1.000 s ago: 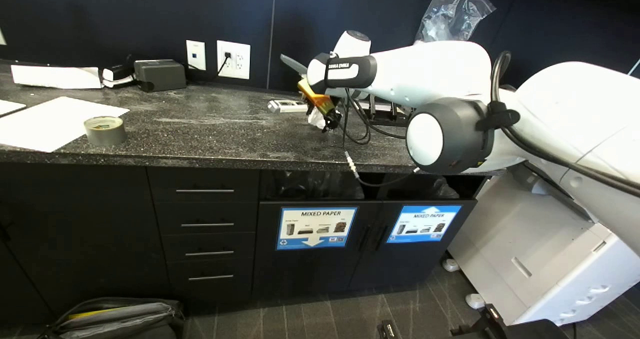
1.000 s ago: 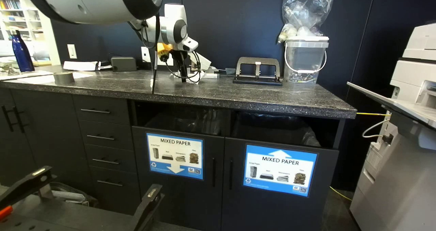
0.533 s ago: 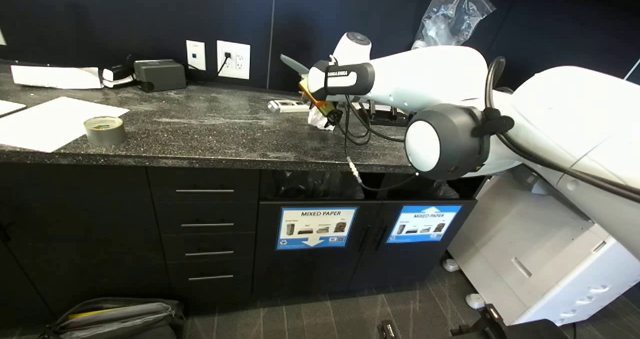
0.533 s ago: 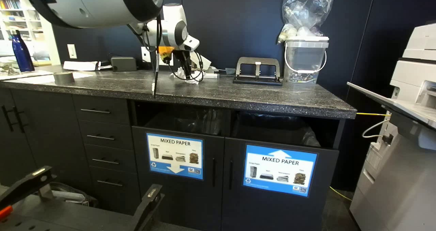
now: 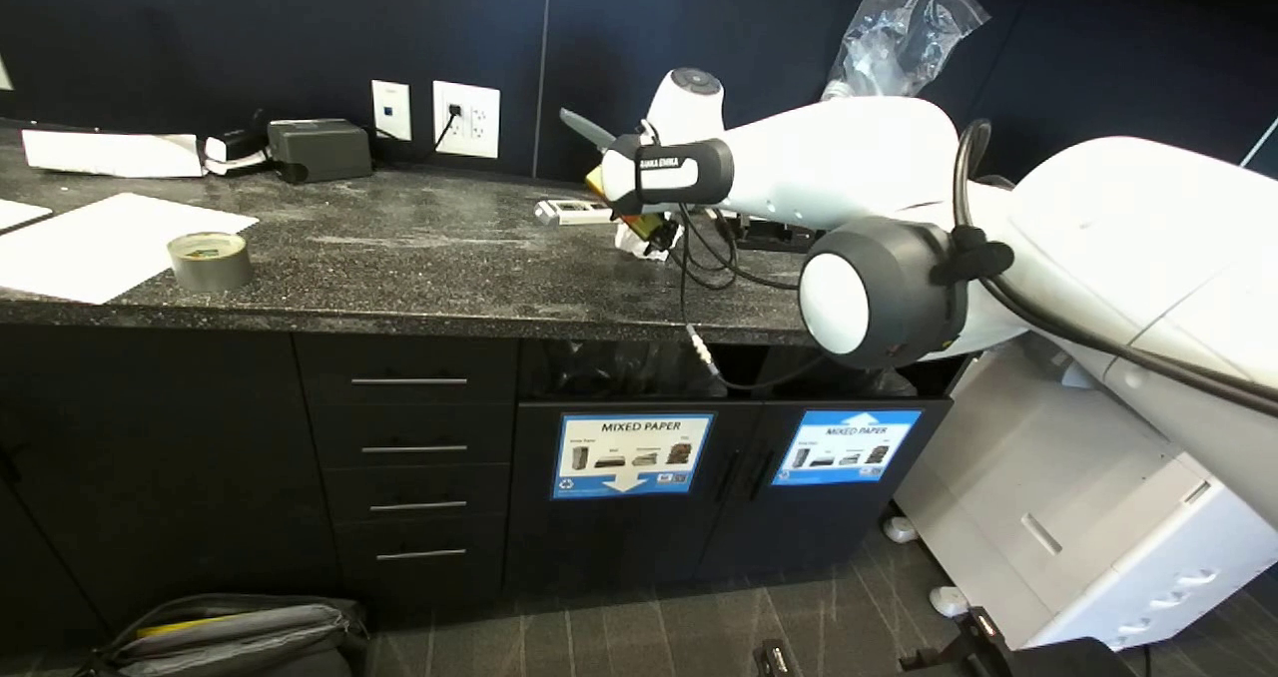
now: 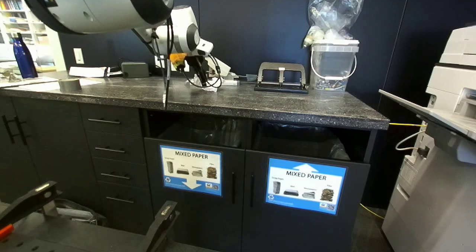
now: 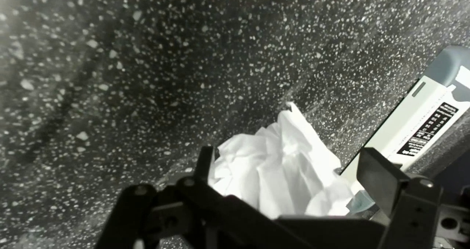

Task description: Put the tissues inside the rubbish bin.

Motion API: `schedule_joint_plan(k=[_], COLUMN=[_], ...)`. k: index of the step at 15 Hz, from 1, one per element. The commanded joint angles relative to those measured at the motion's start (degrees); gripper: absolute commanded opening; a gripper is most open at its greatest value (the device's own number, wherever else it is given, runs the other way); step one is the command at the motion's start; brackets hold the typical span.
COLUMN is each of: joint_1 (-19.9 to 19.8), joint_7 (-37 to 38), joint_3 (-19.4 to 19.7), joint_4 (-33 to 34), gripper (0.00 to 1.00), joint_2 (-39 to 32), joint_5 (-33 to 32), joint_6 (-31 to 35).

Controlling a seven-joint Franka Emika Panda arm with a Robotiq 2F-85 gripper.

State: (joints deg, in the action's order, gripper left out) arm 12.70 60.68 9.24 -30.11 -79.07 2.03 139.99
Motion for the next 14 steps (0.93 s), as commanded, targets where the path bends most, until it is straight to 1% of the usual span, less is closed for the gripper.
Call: schedule_joint_plan(k=[1,6,8,10,11,13,14], joint_1=[0.0,0.11,0.19,0.23,0.22,0.24,0.22], joint_7=[-1.88,-2.66,-3.01,-3.46,-3.65,-4.18,-4.66], joint_3=[-0.04,0.29,0.72,0.76,0.72,0.8,0.78], joint_4=[3.17,3.26,3.41,3.4,3.39,3.38,3.34], gripper=[1.0,1.0,0.75,0.58,0.49,0.35,0.27], joint_2=[-1.96,-2.27,-2.48,-2.53,-2.53,-2.62,-2.64], joint_5=[-0.49,-0.59,-1.06,-1.53,-1.68,-2.0,-2.2], joint_6=[-0.1,0.1,0.72,0.75,0.72,0.76,0.65])
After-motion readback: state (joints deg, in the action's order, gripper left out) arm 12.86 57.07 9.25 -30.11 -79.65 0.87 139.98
